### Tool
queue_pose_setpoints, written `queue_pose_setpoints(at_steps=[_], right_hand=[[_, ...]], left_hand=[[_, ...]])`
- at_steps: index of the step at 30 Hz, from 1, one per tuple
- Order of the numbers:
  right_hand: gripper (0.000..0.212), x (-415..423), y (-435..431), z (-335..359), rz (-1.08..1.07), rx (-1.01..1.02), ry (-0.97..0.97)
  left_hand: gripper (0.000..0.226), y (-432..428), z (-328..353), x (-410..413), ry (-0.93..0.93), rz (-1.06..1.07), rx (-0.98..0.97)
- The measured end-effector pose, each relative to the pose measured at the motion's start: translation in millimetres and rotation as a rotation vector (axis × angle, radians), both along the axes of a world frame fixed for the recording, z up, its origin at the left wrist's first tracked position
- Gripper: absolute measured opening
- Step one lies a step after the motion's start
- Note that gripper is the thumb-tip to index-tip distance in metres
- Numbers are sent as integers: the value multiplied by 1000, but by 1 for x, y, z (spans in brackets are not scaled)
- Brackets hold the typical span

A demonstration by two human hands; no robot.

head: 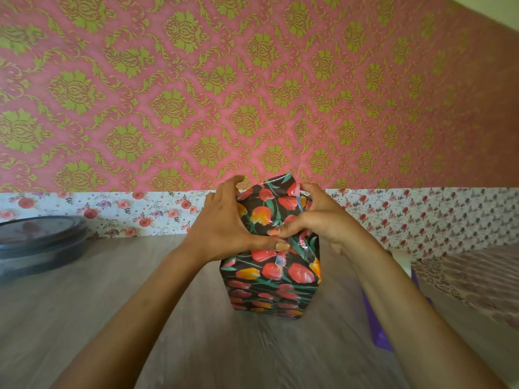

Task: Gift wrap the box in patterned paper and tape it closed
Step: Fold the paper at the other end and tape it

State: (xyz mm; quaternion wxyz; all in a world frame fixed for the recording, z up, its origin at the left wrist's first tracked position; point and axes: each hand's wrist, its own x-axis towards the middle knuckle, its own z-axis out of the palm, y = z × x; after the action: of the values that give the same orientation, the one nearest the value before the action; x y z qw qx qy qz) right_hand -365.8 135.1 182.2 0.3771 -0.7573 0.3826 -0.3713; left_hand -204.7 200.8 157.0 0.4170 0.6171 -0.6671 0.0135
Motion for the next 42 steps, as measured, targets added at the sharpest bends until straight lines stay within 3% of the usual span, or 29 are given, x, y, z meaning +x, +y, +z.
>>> queue_pose_setpoints(at_steps=[2,5,8,10,12,15,17,18,20,22,26,30,32,34,38,42], right_hand=[[113,2,-2,3,-7,1,44],[106,-5,-3,8,-45,-27,58],[91,-25,3,2,43,0,-53],[73,-42,8,-11,38,-99,-57],[45,-66,11,-26,-145,-282,-127],[17,-117,14,-53,-668,-417,-282],[16,-144,15,-73,-913,-349,-165],[20,-152,13,-83,-918,-278,-57],[23,-156,11,-95,-756,-101,77],[19,-152,10,-93,-678,35,95],[25,-143,0,-92,-797,29,-189],[34,-122,-5,-111,-936,9,-566],[37,-113,-8,-116,-926,37,-912],[42,-108,-10,-119,-910,5,-1133],[47,-105,-5,-132,-835,-172,-1227],[47,-109,4,-142,-812,-265,-1126]], left_hand=[[123,1,-1,-2,91,-38,73],[95,1,-4,-4,421,-209,173],[84,-1,-6,-7,477,-229,139],[81,-1,-5,-10,500,-225,125],[83,0,-4,-13,488,-195,118],[96,1,-2,-15,466,-176,131],[104,2,-1,-17,461,-156,132],[103,2,-1,-18,457,-151,127],[100,1,0,-19,456,-136,126],[103,2,0,-20,465,-134,138],[117,7,0,-20,460,-133,157],[79,3,-2,-21,476,-150,133],[75,2,-2,-21,481,-155,132],[77,2,-1,-22,495,-156,135],[79,3,-1,-22,495,-150,131],[85,3,0,-22,492,-143,137]])
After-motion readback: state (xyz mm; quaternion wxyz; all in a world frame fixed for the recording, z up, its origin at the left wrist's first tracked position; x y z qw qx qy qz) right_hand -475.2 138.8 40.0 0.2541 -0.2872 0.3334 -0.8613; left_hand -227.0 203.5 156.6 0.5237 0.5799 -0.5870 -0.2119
